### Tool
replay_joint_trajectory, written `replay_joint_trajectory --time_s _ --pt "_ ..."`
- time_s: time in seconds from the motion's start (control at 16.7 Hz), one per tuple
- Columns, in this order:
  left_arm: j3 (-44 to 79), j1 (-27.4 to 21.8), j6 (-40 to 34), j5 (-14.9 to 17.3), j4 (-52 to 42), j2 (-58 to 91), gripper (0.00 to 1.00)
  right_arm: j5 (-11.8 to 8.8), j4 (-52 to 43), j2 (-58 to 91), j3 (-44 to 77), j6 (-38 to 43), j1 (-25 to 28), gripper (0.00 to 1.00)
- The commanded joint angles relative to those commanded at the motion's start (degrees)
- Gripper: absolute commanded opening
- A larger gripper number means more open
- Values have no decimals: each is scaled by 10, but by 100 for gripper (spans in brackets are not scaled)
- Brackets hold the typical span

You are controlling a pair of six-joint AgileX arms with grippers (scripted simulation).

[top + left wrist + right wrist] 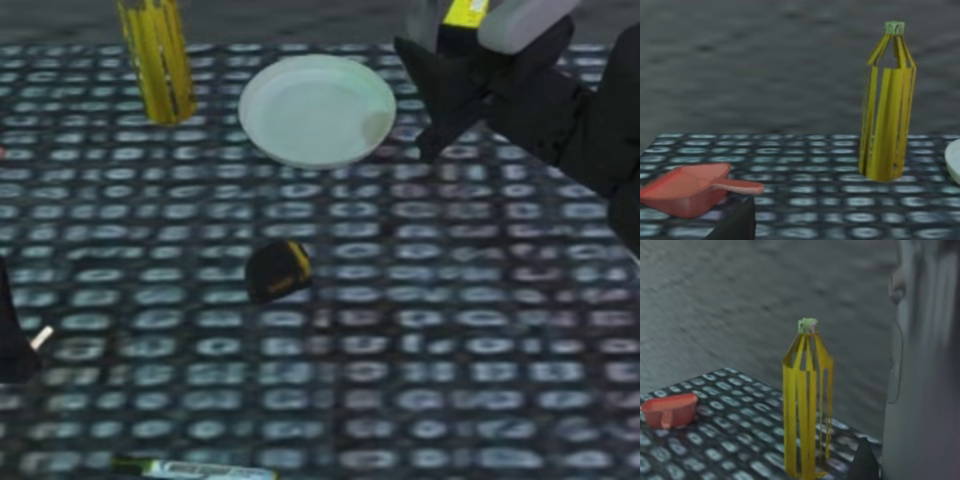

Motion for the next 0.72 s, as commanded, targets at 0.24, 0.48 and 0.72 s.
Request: replay_joint_trajectory --time_s 0.24,0.48,0.72 --pt "0 0 0 0 0 0 100 65 11 -23 -23 4 65 0" --pt "0 0 0 0 0 0 100 114 20 -42 -41 6 117 0" --pt "0 0 0 0 0 0 100 113 19 -39 -40 7 116 0"
